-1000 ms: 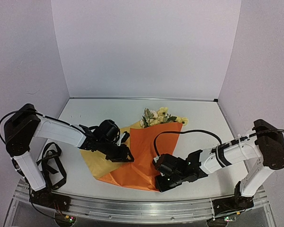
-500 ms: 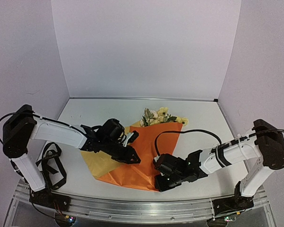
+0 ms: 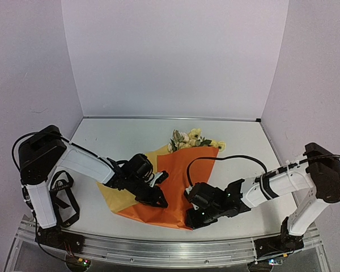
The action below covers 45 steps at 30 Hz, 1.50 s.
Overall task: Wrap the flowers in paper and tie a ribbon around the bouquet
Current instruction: Press the fold line of the 2/3-folded wrapping paper.
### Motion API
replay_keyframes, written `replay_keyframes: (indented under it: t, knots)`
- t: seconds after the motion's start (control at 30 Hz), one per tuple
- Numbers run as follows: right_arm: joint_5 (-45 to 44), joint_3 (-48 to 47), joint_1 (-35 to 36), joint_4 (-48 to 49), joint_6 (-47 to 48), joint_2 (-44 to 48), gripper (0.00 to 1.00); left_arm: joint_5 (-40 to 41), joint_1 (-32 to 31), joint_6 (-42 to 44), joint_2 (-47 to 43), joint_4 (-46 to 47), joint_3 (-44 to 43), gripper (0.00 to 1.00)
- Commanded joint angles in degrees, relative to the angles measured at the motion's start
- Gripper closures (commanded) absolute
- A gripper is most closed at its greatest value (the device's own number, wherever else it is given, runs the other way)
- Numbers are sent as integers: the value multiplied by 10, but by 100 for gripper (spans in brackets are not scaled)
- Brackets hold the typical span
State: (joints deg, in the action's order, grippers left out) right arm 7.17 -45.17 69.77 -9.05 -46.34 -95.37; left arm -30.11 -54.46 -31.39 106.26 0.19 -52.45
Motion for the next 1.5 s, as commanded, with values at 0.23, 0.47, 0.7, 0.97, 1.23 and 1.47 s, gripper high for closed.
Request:
replay_keyframes:
  t: [0.23,0.47,0.7,0.97,1.23,1.47]
  knots:
    - [48,56,-75,106,-81,84,73,48,0,9,35,-35,-12,80]
    - [78,81,-124,254,-165,19,73,54,1,12,38,-44,-17,81]
    - [65,144,-167,454,-252,-75,74,58,1,14,39,-51,-17,82]
    - [56,179,-188,471,-248,-60,75,73,1,14,39,-63,-19,83]
    - [81,196,-229,470,-241,-32,73,82,2,14,45,-71,-26,84]
    - [99,159,-271,469,-251,-65,74,84,2,17,48,-77,-30,85]
